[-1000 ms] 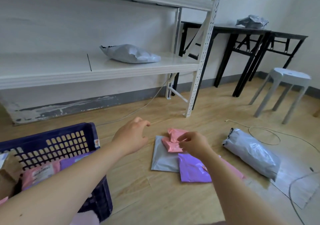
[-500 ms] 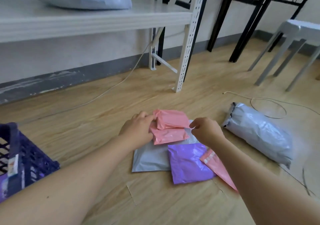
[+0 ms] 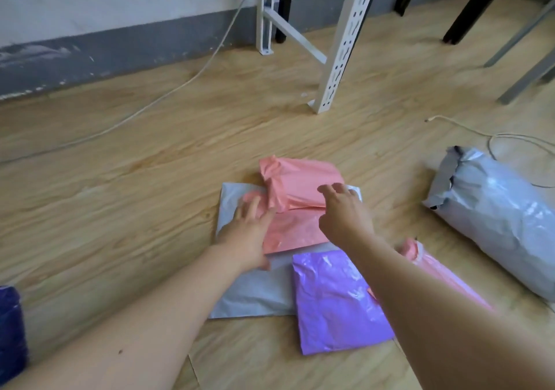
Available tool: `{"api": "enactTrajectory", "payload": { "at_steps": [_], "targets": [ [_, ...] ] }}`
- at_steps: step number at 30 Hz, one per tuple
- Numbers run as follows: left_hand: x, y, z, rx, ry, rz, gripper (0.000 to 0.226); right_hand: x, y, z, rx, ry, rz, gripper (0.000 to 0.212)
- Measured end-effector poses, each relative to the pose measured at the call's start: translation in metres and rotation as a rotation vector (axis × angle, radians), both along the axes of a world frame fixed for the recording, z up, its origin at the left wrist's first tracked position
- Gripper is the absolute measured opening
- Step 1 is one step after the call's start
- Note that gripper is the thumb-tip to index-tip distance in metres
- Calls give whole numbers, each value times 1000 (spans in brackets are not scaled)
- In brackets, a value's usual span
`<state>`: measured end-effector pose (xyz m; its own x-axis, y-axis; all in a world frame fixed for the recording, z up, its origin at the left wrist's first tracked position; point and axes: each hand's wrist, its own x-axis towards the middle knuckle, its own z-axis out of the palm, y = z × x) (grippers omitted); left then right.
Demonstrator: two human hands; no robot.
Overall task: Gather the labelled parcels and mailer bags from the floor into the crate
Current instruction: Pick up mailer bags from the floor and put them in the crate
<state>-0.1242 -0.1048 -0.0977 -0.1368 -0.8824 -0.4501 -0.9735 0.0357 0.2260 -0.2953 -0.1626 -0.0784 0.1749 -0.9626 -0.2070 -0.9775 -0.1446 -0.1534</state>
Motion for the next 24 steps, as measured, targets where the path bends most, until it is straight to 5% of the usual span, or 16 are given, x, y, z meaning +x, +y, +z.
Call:
{"api": "enactTrajectory", "payload": {
  "at_steps": [2, 7, 14, 19, 24],
  "targets": [
    [-3, -6, -16, 20, -36, -31, 111, 8, -16, -18, 3, 32, 50, 62],
    [1, -19, -48, -150, 67, -20, 72, 23, -45, -49, 137, 70, 78, 82],
    [4, -24, -49, -209, 184, 69, 52, 25, -57, -70, -76, 182, 138, 39],
    [8, -22, -18, -263, 343, 240, 49, 19, -49, -52, -298, 74, 92, 4],
    [14, 6, 66, -248, 459, 486, 22, 21, -10, 37, -225, -64, -131, 22]
  ]
}}
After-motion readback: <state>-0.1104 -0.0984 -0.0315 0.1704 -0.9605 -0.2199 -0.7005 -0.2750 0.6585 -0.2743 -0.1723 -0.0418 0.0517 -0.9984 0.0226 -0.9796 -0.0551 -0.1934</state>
